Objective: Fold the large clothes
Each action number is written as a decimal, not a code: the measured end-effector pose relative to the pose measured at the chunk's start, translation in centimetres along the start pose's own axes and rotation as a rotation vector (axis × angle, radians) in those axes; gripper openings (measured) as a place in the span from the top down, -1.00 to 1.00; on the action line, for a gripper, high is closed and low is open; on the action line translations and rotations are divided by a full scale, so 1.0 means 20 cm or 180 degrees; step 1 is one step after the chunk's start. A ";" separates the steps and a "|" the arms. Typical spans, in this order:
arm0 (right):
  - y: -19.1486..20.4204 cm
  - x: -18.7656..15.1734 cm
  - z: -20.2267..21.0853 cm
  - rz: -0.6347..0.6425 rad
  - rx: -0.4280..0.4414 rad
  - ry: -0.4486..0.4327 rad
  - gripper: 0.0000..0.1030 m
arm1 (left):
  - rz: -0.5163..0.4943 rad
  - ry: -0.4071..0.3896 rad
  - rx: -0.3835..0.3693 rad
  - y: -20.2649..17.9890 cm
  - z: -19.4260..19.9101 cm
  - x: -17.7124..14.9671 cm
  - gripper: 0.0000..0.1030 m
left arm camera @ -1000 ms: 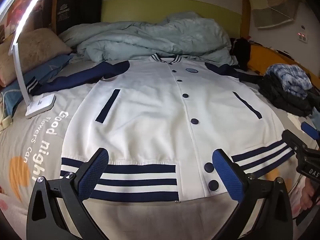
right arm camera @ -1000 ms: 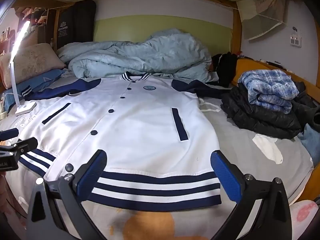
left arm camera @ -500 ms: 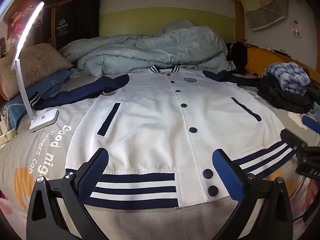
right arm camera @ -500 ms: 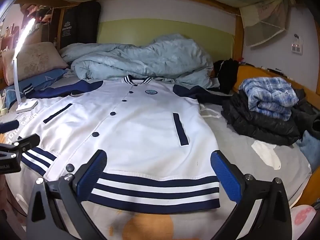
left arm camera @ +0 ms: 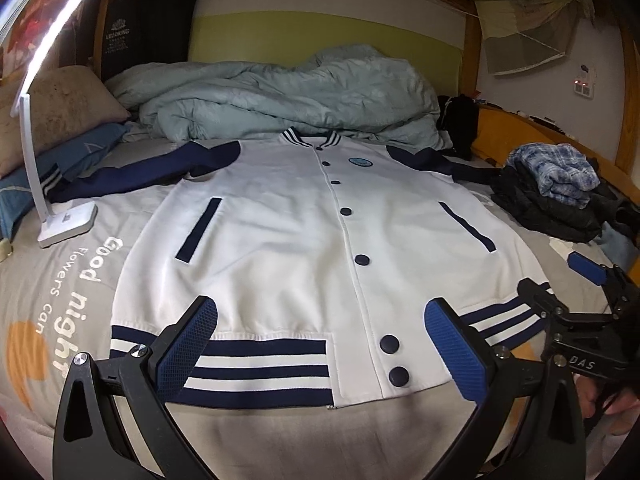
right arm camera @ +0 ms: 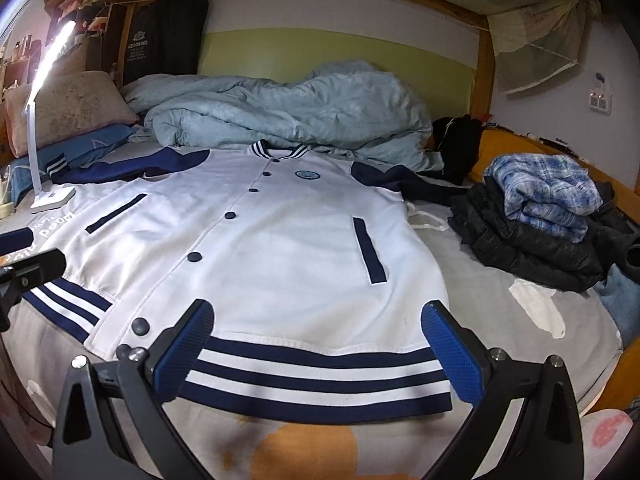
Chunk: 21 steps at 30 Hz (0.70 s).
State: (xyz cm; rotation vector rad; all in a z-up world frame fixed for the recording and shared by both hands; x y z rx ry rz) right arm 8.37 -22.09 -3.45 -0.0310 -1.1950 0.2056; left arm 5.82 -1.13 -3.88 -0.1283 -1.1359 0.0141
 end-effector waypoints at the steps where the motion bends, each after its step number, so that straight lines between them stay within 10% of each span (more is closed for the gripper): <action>1: 0.00 0.00 0.00 0.0007 -0.0007 0.0012 -1.00 | 0.0019 0.0001 -0.0024 0.00 0.01 0.00 -1.00; 21: 0.01 -0.03 -0.02 0.0024 -0.0011 0.0083 -1.00 | -0.0031 -0.0089 0.0069 0.01 0.04 0.04 -1.00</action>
Point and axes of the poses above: each gripper's, at about its wrist camera, not at the fingertips, and z roughly against the way its jaws point, y to its left, x to its top, the point moved 8 cm from there along -z, roughly the way its jaws point, and after that the axes turned 9 degrees about -y, right-handed, at the moved point
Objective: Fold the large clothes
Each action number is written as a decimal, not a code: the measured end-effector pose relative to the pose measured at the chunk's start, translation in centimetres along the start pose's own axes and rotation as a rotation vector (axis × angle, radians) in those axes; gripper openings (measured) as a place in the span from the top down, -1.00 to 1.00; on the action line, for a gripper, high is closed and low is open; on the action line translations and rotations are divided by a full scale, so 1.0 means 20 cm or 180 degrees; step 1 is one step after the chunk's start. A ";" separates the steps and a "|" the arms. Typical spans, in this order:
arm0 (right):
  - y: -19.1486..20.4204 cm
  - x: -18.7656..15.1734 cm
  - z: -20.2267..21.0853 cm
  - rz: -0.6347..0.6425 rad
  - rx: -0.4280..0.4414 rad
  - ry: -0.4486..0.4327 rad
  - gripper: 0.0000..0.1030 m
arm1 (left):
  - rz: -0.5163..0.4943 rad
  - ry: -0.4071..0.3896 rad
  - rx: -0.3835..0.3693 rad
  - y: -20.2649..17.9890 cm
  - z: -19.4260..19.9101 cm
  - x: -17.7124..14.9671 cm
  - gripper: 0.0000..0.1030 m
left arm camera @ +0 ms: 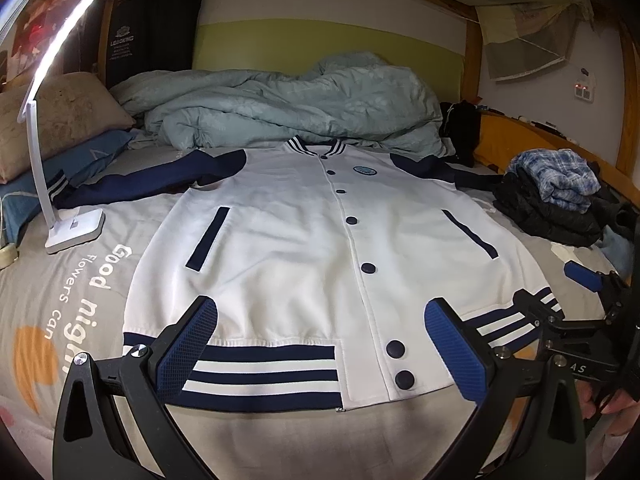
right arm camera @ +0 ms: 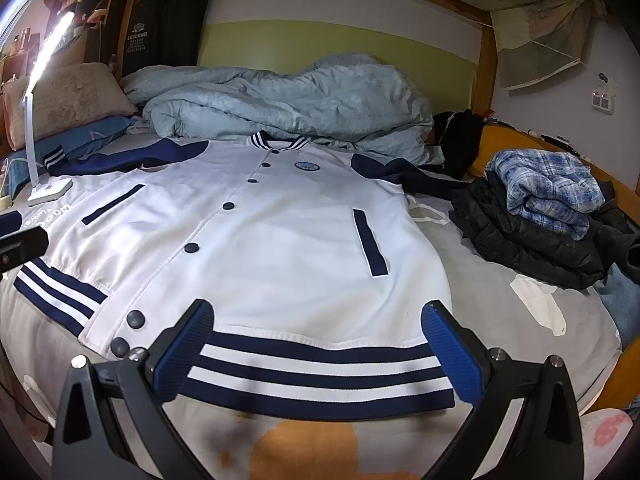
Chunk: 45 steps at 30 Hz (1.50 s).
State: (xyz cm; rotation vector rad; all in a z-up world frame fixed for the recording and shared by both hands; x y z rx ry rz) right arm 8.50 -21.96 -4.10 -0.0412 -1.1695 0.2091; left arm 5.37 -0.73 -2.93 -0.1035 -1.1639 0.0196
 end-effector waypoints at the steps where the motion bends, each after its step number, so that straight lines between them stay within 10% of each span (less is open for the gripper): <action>1: 0.00 0.00 0.00 -0.0003 -0.0001 -0.0001 -1.00 | 0.0005 -0.0003 -0.0010 0.00 0.00 0.00 -1.00; 29: 0.02 -0.03 0.01 -0.0348 0.0266 0.0188 -0.99 | -0.0080 -0.0101 0.0212 0.01 0.02 0.01 -1.00; 45: -0.02 -0.02 0.01 0.0009 -0.0079 0.0117 -1.00 | -0.0222 -0.0088 0.0148 -0.02 0.01 -0.03 -1.00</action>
Point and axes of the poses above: each gripper's, at about its wrist camera, not at the fingertips, and z roughly against the way its jaws point, y to its left, x to its top, the point moved 8 cm from there along -z, roughly the way its jaws point, and after that the axes turned 9 degrees about -y, right-handed, at the moved point
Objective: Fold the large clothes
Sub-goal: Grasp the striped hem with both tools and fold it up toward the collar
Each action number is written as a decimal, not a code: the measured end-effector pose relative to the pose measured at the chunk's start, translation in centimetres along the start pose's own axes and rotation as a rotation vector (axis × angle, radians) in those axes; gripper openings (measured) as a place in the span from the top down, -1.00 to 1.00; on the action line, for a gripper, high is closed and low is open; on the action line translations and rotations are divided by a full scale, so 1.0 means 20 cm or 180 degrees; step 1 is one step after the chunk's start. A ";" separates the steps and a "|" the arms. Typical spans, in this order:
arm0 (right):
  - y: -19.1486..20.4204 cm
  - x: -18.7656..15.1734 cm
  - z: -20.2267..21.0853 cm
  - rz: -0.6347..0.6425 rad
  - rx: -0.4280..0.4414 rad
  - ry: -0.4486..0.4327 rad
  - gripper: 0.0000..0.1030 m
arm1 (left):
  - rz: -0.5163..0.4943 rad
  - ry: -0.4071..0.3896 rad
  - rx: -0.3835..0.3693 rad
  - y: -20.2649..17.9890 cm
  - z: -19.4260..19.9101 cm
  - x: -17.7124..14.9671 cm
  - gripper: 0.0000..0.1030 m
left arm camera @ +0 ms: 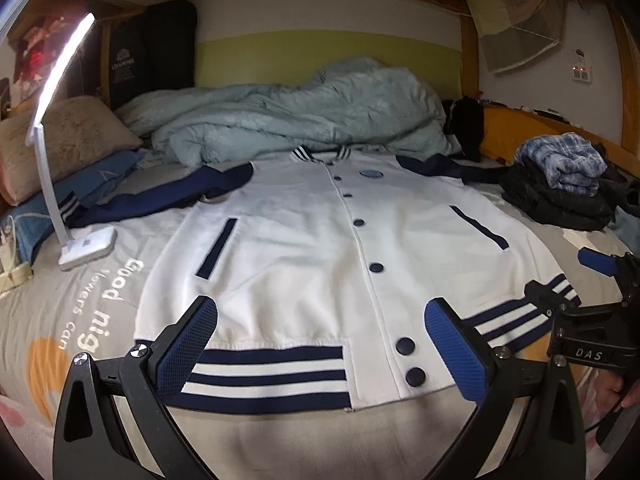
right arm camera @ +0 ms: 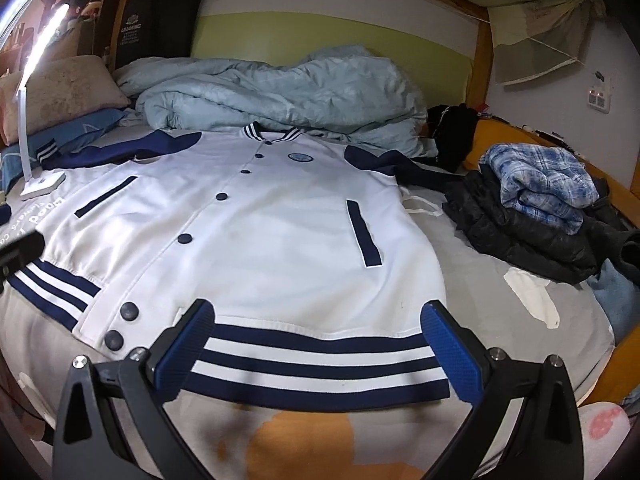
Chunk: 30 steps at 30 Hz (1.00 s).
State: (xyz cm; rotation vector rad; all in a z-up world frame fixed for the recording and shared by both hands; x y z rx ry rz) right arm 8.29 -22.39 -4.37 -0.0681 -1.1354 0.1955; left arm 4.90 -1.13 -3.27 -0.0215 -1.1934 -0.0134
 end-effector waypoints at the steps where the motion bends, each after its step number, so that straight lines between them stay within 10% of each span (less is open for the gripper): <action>1: -0.01 0.00 0.00 -0.0020 0.0007 -0.0001 -1.00 | 0.0021 0.0027 -0.0022 0.00 0.00 0.00 -1.00; 9: 0.02 -0.03 -0.01 -0.0023 0.0131 0.0101 -1.00 | -0.0061 0.0131 0.0028 -0.01 -0.02 -0.02 -1.00; 16: 0.25 -0.31 -0.11 0.0812 0.0447 0.0850 -1.00 | -0.0185 0.0454 0.0141 -0.01 -0.11 -0.12 -1.00; 21: 0.32 -0.33 -0.09 0.1124 0.0428 0.0728 -1.00 | -0.0677 0.0952 -0.0265 -0.17 -0.17 -0.30 -1.00; 26: 0.19 -0.33 -0.16 0.0821 0.0524 0.0990 -1.00 | -0.1421 0.0928 0.0249 -0.16 -0.23 -0.41 -1.00; 30: 0.06 -0.32 -0.22 0.0463 0.0268 0.1015 -1.00 | -0.1416 0.0993 0.0330 -0.13 -0.26 -0.44 -1.00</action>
Point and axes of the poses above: each gripper's, at about its wrist camera, not at the fingertips, and z roughly against the way its jaws point, y to its left, x to its top, the point moved 8 cm from there along -z, roughly the way its jaws point, and after that the axes turned 9 degrees about -y, right-handed, at the moved point
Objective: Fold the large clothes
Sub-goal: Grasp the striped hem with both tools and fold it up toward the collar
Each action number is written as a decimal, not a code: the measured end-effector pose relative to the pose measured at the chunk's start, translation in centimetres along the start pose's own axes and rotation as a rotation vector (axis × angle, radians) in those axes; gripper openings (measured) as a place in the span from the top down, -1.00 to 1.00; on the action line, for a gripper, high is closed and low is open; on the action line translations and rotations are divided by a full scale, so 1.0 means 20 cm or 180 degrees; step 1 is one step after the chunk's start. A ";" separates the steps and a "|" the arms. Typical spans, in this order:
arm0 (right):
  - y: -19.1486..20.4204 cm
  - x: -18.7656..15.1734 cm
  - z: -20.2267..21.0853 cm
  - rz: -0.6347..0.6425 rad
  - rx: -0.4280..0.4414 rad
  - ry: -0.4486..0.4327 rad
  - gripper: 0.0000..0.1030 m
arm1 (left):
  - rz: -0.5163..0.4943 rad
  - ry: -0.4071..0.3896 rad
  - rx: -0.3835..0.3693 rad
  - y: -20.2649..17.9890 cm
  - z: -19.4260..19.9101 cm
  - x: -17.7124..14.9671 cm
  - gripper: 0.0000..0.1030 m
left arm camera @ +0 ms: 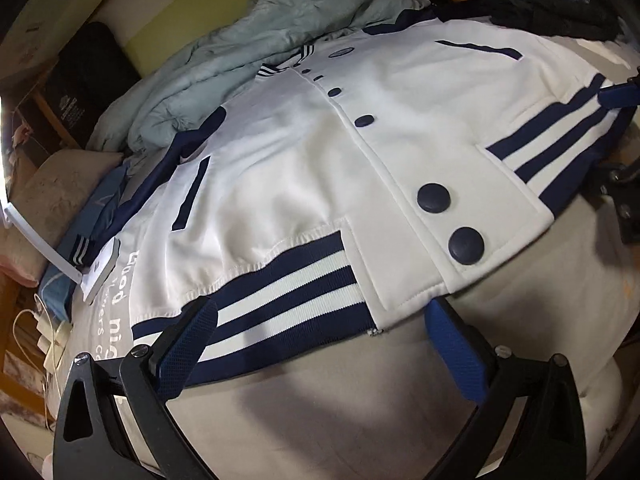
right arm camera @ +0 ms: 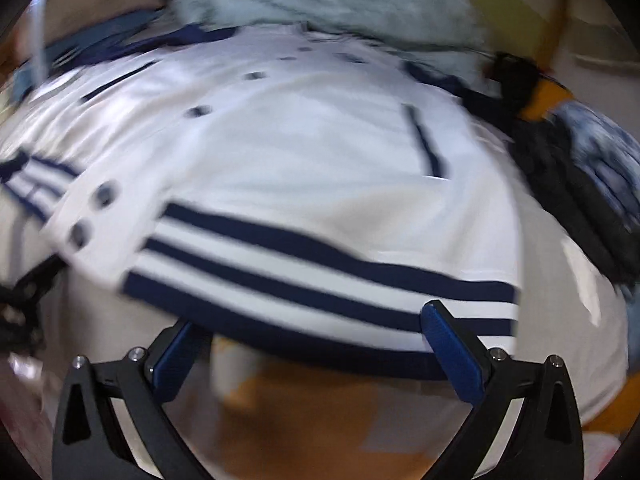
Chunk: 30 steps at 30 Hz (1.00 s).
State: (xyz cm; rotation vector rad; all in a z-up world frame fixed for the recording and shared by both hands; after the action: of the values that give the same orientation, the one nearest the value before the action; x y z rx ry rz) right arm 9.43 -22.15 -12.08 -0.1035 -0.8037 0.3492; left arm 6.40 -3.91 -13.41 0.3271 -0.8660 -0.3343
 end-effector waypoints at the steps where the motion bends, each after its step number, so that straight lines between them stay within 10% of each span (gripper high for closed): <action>1: -0.03 0.00 -0.01 0.0027 -0.0071 0.0004 -1.00 | 0.0025 0.0020 -0.0027 0.01 -0.01 0.00 -1.00; 4: -0.09 0.02 0.00 0.0133 -0.0374 -0.0075 -1.00 | 0.0327 0.0110 -0.0098 0.09 -0.04 -0.01 -1.00; 7: -0.25 0.05 0.01 0.0158 -0.0960 -0.0148 -1.00 | 0.0404 0.0054 0.0623 0.28 -0.06 -0.01 -1.00; 11: -0.36 -0.01 0.00 -0.0528 -0.0571 0.0090 -1.00 | 0.0825 0.0350 0.0689 0.46 -0.17 -0.09 -0.98; 13: -0.36 0.00 -0.01 -0.0563 -0.0521 0.0079 -0.81 | 0.0965 0.0349 0.0796 0.53 -0.18 -0.11 -0.22; 15: -0.34 0.02 0.04 -0.0493 -0.0517 -0.0064 -0.09 | 0.1018 0.0255 0.0886 0.59 -0.15 -0.10 0.25; 18: -0.35 0.06 0.11 -0.0445 -0.0592 -0.0270 0.47 | 0.1165 0.0047 0.0812 0.64 -0.08 -0.04 0.62; 30: -0.51 0.54 0.03 -0.0505 -0.0269 -0.0401 0.76 | 0.1019 0.0461 0.0185 0.82 -0.34 0.40 0.65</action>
State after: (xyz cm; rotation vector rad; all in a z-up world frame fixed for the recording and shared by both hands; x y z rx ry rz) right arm 18.67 -27.91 -2.02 -0.0968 -0.9455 0.1729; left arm 19.06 8.46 -5.34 0.2577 -0.7716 0.0117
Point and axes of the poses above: each gripper's, at about its wrist camera, not at the fingertips, and z roughly against the way its jaws point, y to its left, x to its top, the point moved 8 cm from there along -z, roughly the way its jaws point, and after that the axes turned 9 degrees about -y, right-handed, at the moved point
